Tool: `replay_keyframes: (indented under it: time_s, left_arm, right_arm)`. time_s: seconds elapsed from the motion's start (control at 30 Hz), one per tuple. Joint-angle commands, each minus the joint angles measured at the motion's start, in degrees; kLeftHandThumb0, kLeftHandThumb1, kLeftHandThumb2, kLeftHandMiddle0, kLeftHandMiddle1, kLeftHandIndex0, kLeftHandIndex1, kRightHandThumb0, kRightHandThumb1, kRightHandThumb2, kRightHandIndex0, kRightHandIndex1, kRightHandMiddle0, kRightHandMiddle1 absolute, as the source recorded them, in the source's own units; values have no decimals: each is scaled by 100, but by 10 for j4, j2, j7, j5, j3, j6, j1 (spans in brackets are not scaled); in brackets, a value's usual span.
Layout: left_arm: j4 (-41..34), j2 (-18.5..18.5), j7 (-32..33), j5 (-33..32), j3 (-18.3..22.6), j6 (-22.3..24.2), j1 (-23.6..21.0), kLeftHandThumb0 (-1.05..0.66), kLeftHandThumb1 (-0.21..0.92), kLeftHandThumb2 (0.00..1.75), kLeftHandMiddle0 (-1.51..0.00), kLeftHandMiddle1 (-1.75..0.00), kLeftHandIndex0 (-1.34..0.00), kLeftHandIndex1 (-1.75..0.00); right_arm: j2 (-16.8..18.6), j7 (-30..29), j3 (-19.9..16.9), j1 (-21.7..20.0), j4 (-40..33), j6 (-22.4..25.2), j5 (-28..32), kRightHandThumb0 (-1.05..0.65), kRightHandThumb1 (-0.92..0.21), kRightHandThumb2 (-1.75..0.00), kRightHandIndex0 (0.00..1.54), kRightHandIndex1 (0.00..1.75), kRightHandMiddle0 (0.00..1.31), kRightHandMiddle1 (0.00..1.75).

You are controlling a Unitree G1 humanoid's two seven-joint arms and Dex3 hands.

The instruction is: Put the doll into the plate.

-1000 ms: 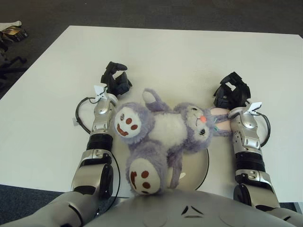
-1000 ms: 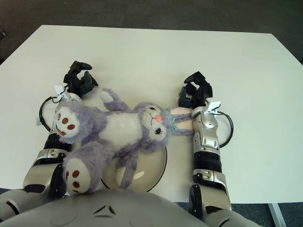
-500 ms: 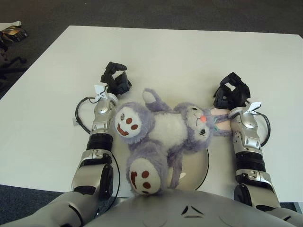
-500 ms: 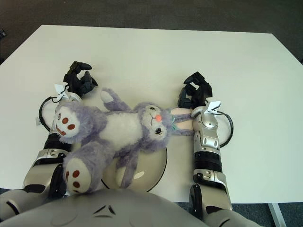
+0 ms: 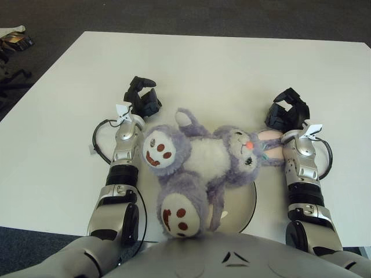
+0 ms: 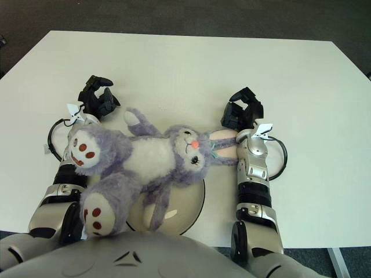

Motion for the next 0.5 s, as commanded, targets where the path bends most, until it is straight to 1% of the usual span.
replay_keyframes:
  time_s: [0.0, 0.23, 0.37, 0.43, 0.47]
  left_arm:
    - [2, 0, 0, 1, -2, 15, 14, -43, 47, 112, -91, -175, -49, -175]
    - [1, 0, 2, 2, -3, 21, 13, -43, 47, 112, -91, -175, -49, -175]
    - [-1, -1, 2, 1, -2, 24, 12, -43, 47, 112, -92, -175, -49, -175]
    - [-2, 0, 1, 1, -3, 25, 13, -43, 47, 112, -92, -175, -49, -175]
    - [-2, 0, 1, 1, -3, 26, 13, -43, 47, 112, -92, -175, -49, -175]
  right_arm:
    - [13, -4, -2, 35, 34, -13, 3, -48, -33, -130, 122, 175, 60, 175]
    - [13, -4, -2, 33, 37, -16, 6, -48, -33, -130, 122, 175, 60, 175]
    - [10, -2, -5, 32, 31, -10, 10, -48, -32, -131, 121, 175, 61, 175]
    - [6, -4, -7, 34, 7, 8, 14, -48, -32, -132, 120, 175, 61, 175]
    - [3, -8, -9, 36, -21, 29, 17, -48, -32, -132, 119, 175, 61, 175]
